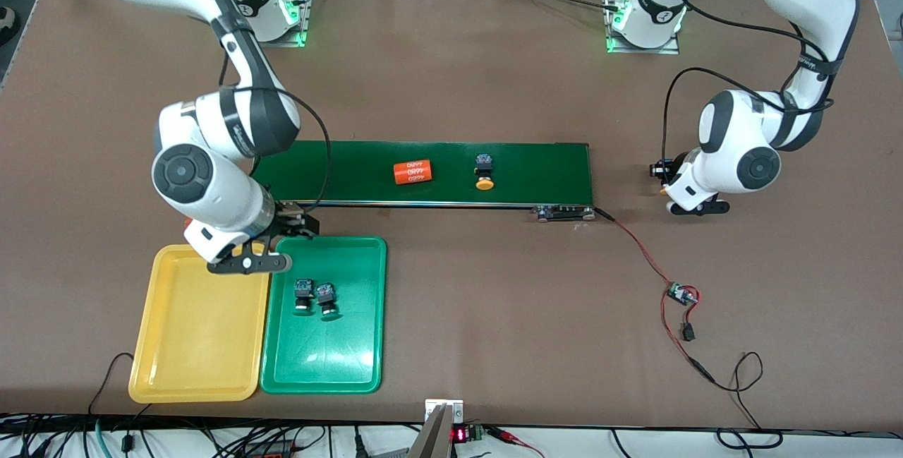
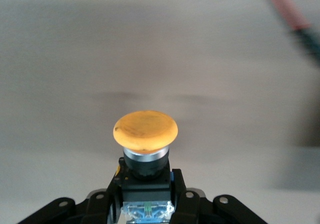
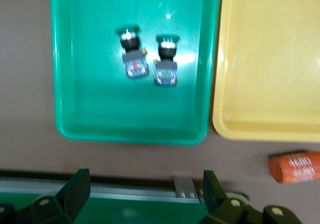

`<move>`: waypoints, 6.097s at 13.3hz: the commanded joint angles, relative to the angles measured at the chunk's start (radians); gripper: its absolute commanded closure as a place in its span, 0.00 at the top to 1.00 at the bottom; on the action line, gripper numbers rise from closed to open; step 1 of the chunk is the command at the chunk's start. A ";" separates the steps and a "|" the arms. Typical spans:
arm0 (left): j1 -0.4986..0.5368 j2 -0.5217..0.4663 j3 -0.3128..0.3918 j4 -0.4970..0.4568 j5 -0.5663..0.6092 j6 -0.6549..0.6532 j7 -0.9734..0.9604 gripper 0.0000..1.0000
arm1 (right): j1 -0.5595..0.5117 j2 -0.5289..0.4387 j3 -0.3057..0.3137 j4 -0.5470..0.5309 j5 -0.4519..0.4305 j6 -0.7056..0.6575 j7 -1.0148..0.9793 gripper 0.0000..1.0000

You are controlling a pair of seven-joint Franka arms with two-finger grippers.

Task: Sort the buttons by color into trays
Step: 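Open the right gripper and lift it from the green tray, then move the right gripper to the belt while the left gripper withdraws, then grasp the yellow-capped button on the belt with the right gripper, then carry the yellow button into the yellow tray and open the right gripper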

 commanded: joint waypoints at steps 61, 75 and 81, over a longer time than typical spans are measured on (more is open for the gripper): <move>-0.158 -0.356 0.110 0.509 0.079 -0.527 0.067 1.00 | 0.108 0.030 0.319 -0.327 -0.212 0.313 0.695 0.66; -0.136 -0.357 0.118 0.507 0.077 -0.541 0.006 1.00 | -0.103 -0.093 0.313 -0.133 -0.208 -0.014 0.286 0.12; -0.136 -0.359 0.113 0.509 0.076 -0.543 0.006 1.00 | -0.389 -0.065 0.313 -0.119 -0.209 -0.019 -0.101 0.12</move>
